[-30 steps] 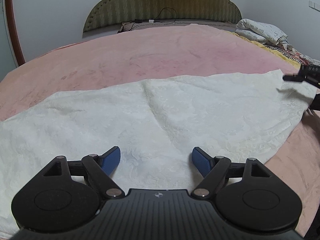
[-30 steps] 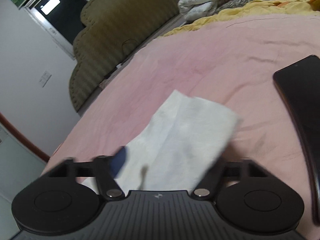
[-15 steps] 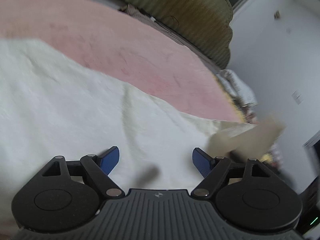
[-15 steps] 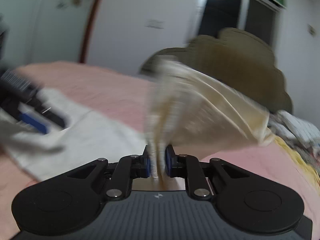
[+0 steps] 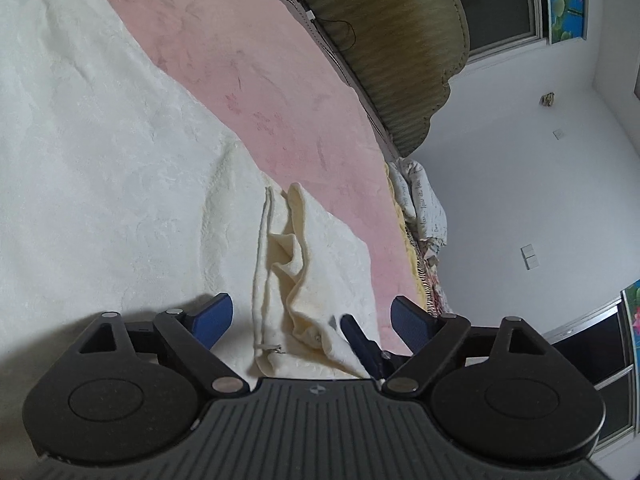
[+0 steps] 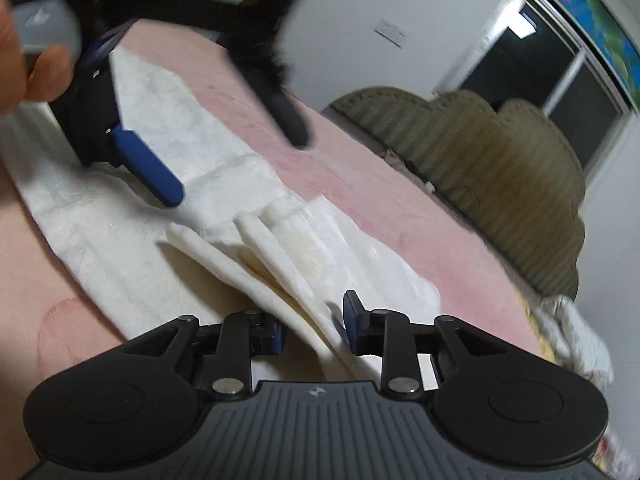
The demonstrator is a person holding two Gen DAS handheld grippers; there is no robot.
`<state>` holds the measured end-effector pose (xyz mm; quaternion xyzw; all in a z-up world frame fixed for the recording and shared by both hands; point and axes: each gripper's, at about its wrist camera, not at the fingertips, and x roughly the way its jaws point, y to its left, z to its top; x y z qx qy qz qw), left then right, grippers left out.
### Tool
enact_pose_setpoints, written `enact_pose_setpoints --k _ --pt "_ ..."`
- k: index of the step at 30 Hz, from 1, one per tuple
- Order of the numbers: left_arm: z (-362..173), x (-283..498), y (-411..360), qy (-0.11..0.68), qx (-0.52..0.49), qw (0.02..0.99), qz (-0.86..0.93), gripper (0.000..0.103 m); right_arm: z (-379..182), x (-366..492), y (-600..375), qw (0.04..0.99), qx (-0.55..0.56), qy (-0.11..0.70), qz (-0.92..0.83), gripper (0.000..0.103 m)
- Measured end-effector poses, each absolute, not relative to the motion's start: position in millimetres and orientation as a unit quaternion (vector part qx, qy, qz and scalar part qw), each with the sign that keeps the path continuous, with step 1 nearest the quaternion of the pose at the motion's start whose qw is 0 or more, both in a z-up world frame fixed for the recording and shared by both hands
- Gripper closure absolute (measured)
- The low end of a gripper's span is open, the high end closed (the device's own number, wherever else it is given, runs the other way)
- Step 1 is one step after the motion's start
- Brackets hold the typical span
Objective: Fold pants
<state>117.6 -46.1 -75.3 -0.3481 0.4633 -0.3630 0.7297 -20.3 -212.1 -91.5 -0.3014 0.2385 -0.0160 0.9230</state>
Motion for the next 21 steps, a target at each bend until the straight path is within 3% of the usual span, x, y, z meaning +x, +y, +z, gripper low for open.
enact_pose_setpoints --k 5,10,12,13,14,17,21 --pt "-76.0 123.2 -52.8 0.478 -0.353 0.717 -0.364 0.011 -69.7 -10.8 -231.3 0.951 -0.201 0.232 0.030 0.085" --pt "-75.2 140.6 -71.2 0.494 -0.380 0.700 -0.350 0.010 -35.1 -29.7 -247.2 0.970 -0.128 0.194 0.077 0.086" --pt "-74.8 148.5 -77.5 0.495 -0.384 0.700 -0.341 0.028 -31.8 -33.3 -238.4 0.968 -0.142 0.189 0.089 0.086" --pt "-74.4 152.1 -80.2 0.505 -0.377 0.697 -0.342 0.061 -32.6 -33.6 -234.0 0.966 -0.144 0.190 0.098 0.086" --pt "-73.1 153.3 -81.1 0.514 -0.363 0.700 -0.338 0.084 -34.9 -32.9 -229.6 0.965 -0.146 0.192 0.104 0.086" --pt "-53.4 147.8 -76.3 0.503 -0.261 0.761 -0.315 0.095 -42.0 -27.8 -212.9 0.959 -0.160 0.200 0.122 0.086" --pt "-12.6 132.1 -56.0 0.423 -0.099 0.850 -0.297 0.094 -34.9 -19.8 -179.9 0.956 -0.172 0.179 0.156 0.086"
